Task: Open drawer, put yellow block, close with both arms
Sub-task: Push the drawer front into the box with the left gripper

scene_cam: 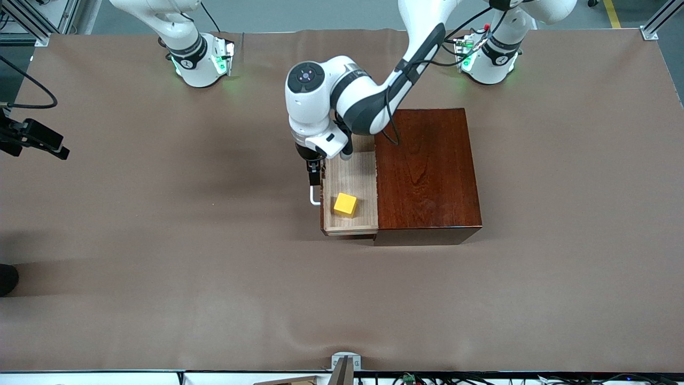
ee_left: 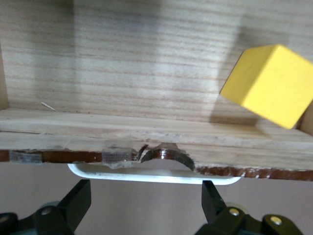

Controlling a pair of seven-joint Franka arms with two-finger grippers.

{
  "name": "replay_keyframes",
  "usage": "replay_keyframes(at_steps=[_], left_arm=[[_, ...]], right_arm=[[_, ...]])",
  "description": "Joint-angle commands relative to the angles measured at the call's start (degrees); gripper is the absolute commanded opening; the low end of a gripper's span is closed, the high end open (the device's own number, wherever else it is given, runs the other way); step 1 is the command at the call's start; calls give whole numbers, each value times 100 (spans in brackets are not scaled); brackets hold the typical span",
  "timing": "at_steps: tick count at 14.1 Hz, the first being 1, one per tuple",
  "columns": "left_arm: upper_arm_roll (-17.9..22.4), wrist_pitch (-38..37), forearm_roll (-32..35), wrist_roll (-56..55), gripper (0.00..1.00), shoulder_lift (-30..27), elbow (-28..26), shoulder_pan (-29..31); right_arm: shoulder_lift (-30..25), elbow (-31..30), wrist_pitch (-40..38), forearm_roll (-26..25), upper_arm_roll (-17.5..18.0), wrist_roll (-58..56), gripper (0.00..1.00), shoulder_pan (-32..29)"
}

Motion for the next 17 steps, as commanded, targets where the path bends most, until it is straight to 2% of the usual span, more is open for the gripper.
replay_keyframes(at_steps=[1, 13, 17], left_arm=[[10, 18, -274, 344, 100, 107, 177, 65], [203, -16, -239, 652, 100, 177, 151, 215], [212, -402, -221, 652, 100, 98, 151, 355]], right_arm=[[-60, 23, -29, -34, 107, 36, 100, -122], [-60, 23, -29, -34, 107, 36, 100, -122], [-60, 23, -20, -34, 107, 36, 100, -113]])
